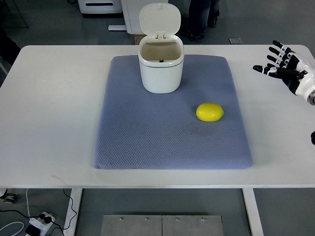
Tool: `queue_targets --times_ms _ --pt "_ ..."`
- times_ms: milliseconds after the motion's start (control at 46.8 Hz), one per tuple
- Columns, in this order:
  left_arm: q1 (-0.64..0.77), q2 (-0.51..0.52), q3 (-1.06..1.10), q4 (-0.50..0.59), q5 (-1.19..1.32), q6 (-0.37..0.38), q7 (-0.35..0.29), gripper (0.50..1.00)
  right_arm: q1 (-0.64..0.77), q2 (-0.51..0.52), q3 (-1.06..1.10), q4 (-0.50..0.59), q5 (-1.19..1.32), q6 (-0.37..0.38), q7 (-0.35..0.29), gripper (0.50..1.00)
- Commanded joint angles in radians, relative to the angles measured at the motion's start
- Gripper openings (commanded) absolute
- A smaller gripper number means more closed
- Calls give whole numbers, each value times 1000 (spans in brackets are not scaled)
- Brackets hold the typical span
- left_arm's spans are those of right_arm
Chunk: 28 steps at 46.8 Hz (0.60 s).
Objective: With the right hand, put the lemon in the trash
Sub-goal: 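Move the right hand toward the yellow lemon, opening its fingers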
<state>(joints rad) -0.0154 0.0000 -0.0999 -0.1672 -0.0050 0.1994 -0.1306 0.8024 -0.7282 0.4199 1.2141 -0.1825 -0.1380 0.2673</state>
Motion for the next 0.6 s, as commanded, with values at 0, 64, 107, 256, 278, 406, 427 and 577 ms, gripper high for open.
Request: queue_targets --times_ms 0,64,107,256,278,406,427,577 --pt "0 0 0 0 0 0 0 1000 0 -37 -24 48 -28 0 10 1000" --pt "0 0 0 0 0 0 0 1000 1 -65 -44 88 -49 -2 26 1000" --pt "0 0 -1 0 0 0 0 1000 0 -82 -59 108 -69 -3 39 1000" --pt "0 0 0 0 0 0 0 1000 1 -109 -122 140 -172 -8 56 1000" --pt "0 0 0 0 -1 0 0 1000 1 -111 -134 143 -189 -8 56 1000" --pt "0 0 0 0 -1 0 0 1000 3 -115 -211 148 -301 -8 62 1000" --pt "0 0 0 0 -1 0 0 1000 4 -115 -223 148 -314 -8 62 1000" --pt "0 0 0 0 0 0 0 1000 8 -112 -251 148 -348 -11 62 1000"
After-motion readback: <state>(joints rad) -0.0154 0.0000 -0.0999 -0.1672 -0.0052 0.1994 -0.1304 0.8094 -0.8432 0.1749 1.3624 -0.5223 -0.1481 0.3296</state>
